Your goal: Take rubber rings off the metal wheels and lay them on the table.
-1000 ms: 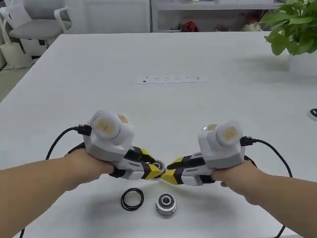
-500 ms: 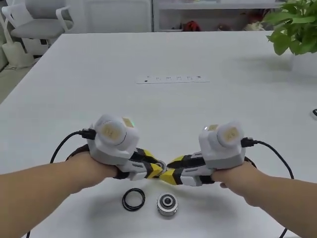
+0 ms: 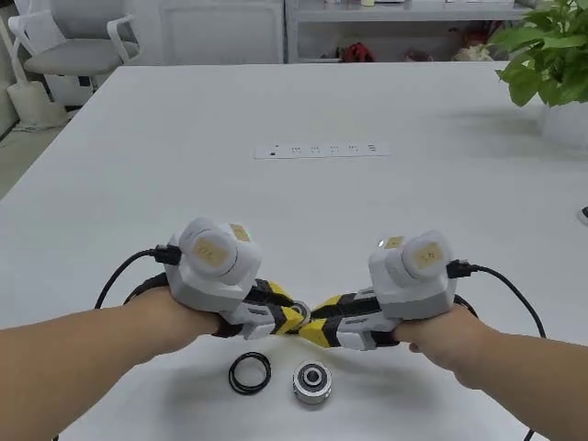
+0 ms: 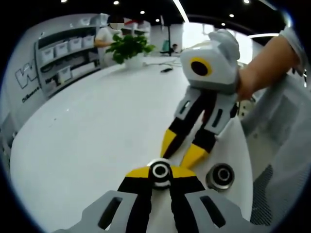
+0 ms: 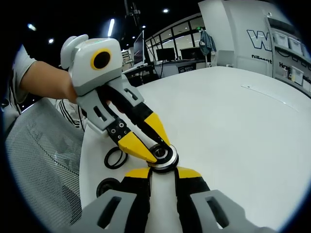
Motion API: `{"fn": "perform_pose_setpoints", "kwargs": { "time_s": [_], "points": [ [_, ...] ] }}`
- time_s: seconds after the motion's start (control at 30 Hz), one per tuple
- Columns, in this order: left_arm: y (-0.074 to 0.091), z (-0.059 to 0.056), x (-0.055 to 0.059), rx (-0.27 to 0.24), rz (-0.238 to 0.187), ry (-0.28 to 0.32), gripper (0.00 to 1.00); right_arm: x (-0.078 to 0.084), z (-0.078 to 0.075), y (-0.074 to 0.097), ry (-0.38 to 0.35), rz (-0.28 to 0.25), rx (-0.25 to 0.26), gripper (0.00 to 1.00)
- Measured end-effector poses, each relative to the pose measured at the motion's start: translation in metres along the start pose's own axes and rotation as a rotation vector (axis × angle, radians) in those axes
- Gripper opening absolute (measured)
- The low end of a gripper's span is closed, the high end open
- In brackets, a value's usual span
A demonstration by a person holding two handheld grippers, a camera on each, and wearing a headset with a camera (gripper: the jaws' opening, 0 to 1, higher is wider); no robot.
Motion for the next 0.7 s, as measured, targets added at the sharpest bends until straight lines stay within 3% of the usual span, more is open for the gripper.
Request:
{"fn": "perform_pose_setpoints", "kwargs": {
  "time_s": [0.3, 0.37, 0.6, 0.7],
  "points": [
    [0.0007, 0.0005, 0.0013, -0.006, -0.002, 0.015, 0.14, 0.0019, 0.0004, 0.0014, -0.032, 0.003, 0.003, 0.1],
    [0.0009, 0.0005, 0.0016, -0.006, -0.004, 0.019, 0.13, 0.0027, -0.0011, 0.0022, -0.035, 0.01, 0.02, 0.01],
    [0.0009, 0.0006, 0.0026, -0.012, -0.013, 0.029, 0.13, 0.0037, -0.0003, 0.0031, -0.066, 0.008, 0.019, 0.0],
    [0.0008, -0.0006, 0.0025, -0.018, -0.007, -0.002, 0.13, 0.0047, -0.0024, 0.0031, -0.183, -0.007, 0.045, 0.0]
  ]
}}
Point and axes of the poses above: the centre of the closed fingertips' face, and the gripper's own axes: y roughly backward along the fingers, z roughly to its left, x roughly out of its underside, the point moved 6 cm from there along y, roughly backward along the fingers, and after that the axes turned 9 degrees about -z, right-handed, at the moved point
